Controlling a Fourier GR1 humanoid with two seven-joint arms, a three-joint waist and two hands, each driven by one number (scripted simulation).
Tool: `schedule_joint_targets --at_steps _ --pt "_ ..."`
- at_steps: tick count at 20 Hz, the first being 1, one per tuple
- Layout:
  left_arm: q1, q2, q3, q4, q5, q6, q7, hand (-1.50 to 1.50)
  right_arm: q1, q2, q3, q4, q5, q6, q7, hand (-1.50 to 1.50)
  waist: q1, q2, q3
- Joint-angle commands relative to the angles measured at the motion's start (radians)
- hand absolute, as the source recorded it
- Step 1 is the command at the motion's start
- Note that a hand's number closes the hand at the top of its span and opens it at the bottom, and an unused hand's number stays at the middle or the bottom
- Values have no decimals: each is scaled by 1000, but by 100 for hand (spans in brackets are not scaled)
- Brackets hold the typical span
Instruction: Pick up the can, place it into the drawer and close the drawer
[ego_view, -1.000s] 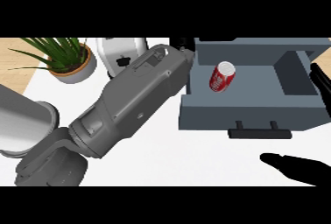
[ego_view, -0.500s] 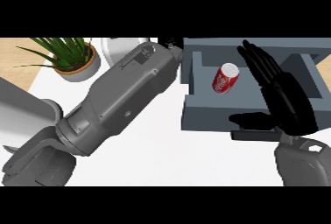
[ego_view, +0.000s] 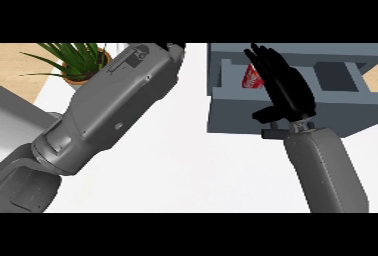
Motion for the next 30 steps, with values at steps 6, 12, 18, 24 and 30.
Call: schedule_joint_targets --at_steps 6,12,18,24,30 --pt "118 91 -2 -147 -48 -1 60 -150 -174 41 -38 443 130 -277 9 -150 4 4 0" --pt "140 173 14 -251 -57 -14 122 -150 -263 12 -98 668 158 -434 -23 -150 23 9 1" --pt "185 190 18 -320 -81 9 122 -150 -352 14 -140 816 173 -554 -19 -150 36 17 1" --pt "177 241 17 -388 -88 10 202 -150 -434 -10 -184 942 176 -662 -28 -150 55 22 2" --pt "222 276 24 -457 -118 30 216 -150 -561 -49 -210 1034 183 -682 -15 -150 53 22 2"
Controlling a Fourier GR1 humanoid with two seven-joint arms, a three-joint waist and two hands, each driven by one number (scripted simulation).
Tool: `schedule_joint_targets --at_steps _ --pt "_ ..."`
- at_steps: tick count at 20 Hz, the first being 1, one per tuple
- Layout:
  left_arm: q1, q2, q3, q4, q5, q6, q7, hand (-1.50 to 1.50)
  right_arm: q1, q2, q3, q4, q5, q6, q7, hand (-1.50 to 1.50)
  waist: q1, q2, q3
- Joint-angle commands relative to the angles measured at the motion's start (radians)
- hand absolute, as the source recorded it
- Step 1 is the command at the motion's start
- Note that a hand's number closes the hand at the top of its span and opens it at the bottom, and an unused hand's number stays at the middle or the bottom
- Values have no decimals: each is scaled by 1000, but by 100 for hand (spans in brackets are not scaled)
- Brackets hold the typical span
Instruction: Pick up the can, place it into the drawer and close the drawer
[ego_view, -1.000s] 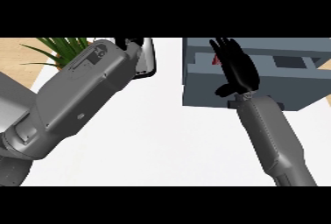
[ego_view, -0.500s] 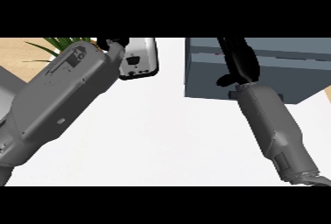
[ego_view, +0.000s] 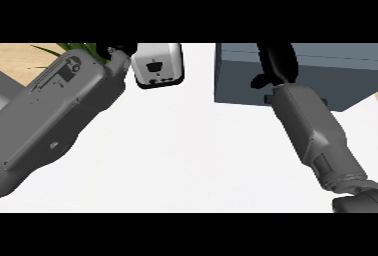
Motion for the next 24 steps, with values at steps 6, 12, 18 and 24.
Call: schedule_joint_targets --at_steps 6,12,18,24 --pt "14 18 -13 -80 -32 28 42 -150 -152 -53 -27 121 24 -18 67 -150 30 14 4" --pt "60 23 -14 -139 -33 26 56 -150 -189 -70 -44 158 9 11 36 -150 38 15 4" --pt "47 57 -5 -148 -46 15 64 -150 -230 -17 -233 163 -217 165 -142 -150 47 19 8" --pt "67 70 10 -152 -41 5 73 -150 -218 -7 -411 147 -407 238 -271 -150 21 19 8"
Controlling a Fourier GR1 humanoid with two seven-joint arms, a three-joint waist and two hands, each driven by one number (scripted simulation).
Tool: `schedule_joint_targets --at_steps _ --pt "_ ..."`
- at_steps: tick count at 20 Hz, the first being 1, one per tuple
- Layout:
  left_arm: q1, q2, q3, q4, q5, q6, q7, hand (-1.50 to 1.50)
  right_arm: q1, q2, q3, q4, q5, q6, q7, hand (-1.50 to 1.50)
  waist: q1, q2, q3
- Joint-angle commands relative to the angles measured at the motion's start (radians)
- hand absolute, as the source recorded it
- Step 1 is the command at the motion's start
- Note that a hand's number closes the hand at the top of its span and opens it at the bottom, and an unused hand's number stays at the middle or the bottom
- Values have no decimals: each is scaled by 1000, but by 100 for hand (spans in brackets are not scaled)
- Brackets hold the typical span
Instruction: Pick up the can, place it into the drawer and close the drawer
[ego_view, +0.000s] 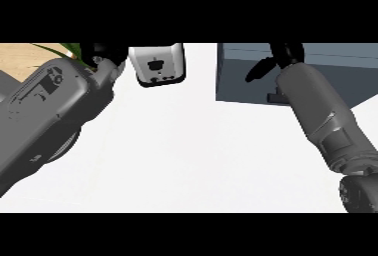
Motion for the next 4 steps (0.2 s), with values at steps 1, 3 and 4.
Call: schedule_joint_targets --at_steps 1,3,4 --pt "-1 4 1 -15 -3 5 17 -150 -59 39 -126 -26 -139 16 -21 -150 28 5 -4" --pt "13 8 2 -37 -5 4 21 -150 -80 0 -144 -21 -158 84 -47 -150 19 0 -6" --pt "49 32 4 -37 -14 -18 -2 -150 -45 8 -146 -19 -159 57 -77 -150 23 4 -7"
